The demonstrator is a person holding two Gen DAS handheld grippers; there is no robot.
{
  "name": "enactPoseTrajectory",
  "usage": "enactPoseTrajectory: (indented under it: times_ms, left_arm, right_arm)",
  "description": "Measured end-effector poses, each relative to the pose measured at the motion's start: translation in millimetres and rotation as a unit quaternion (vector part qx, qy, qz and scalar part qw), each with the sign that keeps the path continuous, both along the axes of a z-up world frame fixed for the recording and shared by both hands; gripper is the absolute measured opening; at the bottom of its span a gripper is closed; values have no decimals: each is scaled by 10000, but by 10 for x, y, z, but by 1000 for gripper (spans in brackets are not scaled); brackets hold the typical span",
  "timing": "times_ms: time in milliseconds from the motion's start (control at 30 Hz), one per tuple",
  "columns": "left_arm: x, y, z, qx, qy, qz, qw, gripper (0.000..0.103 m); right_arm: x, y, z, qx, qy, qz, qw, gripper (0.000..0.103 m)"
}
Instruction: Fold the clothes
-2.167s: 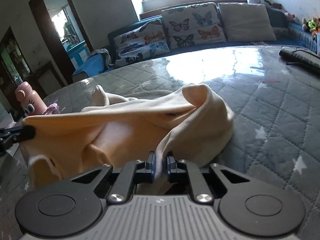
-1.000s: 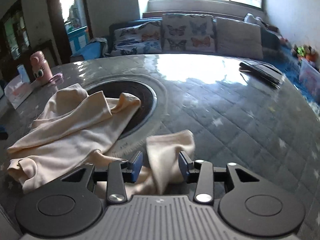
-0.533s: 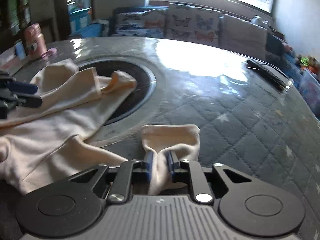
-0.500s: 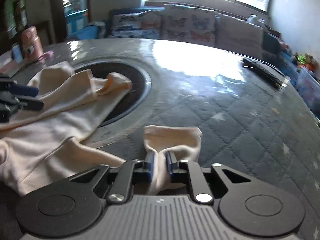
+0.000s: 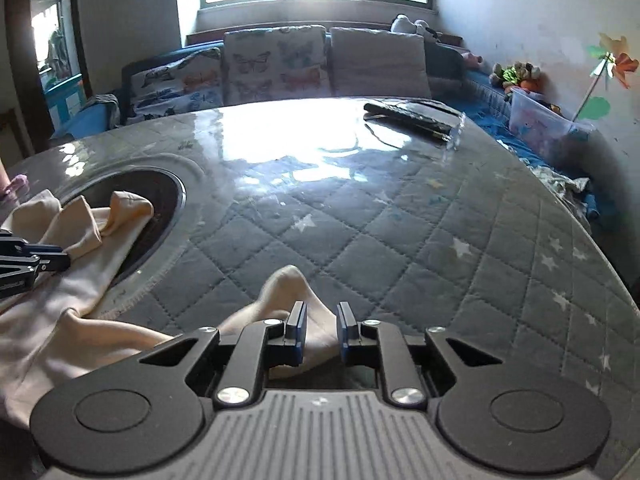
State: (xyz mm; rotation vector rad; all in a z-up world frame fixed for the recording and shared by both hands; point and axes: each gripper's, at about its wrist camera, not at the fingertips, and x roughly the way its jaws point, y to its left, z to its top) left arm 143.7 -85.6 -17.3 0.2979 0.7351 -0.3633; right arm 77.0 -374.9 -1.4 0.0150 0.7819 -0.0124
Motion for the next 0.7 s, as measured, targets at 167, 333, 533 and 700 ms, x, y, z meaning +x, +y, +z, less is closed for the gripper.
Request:
enactPoseTrajectory:
  times_ms: [167, 333, 533, 700]
  left_arm:
    - [-127, 294, 292, -364, -376, 378, 9979, 4]
    - [-355, 892, 730, -696, -903, 1107, 9873, 4]
    - [-730, 1735, 935, -681, -1096, 2265, 9654, 4]
    - [-1062, 2307, 764, -463, -815, 3112, 9457, 4]
  right_arm:
    - [74, 189, 84, 18, -154, 408, 9990, 25]
    - [182, 506, 116, 74, -145, 1020, 9947, 33]
    - [278, 837, 72, 168, -33, 1525, 9882, 37]
    - [342, 973, 38, 208, 101, 1755, 9842, 40]
